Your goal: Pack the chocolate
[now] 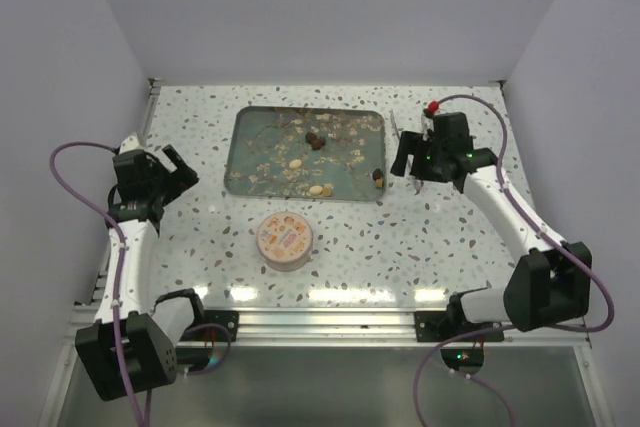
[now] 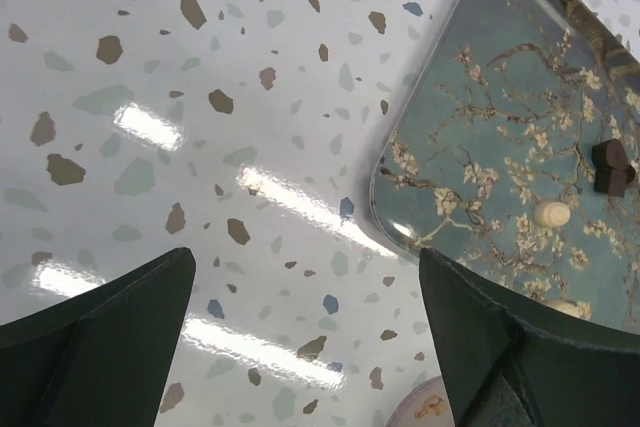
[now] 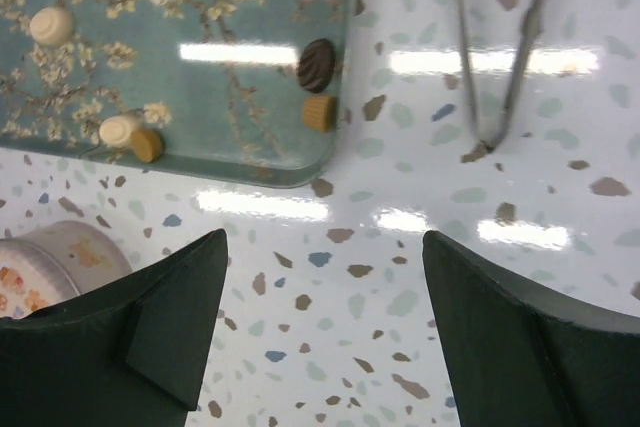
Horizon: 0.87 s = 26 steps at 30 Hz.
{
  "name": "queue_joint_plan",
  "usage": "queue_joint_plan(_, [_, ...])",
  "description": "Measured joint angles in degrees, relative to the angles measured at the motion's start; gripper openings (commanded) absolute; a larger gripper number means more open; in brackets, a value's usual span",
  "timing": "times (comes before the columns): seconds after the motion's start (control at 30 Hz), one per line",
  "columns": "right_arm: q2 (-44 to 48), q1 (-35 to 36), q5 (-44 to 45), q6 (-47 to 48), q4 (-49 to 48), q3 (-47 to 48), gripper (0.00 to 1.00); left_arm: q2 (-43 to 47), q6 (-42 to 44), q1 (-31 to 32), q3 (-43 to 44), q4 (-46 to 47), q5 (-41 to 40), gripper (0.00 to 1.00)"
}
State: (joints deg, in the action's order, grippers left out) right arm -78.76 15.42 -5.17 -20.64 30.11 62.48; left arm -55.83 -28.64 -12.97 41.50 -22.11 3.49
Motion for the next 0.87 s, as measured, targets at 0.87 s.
queue_joint_plan(0.87, [15.04,-6.69,5.55,4.87,9.25,5.33,0.84,-0.66,11.13,-2.34,15.04,-7.17,-0.15,1.0])
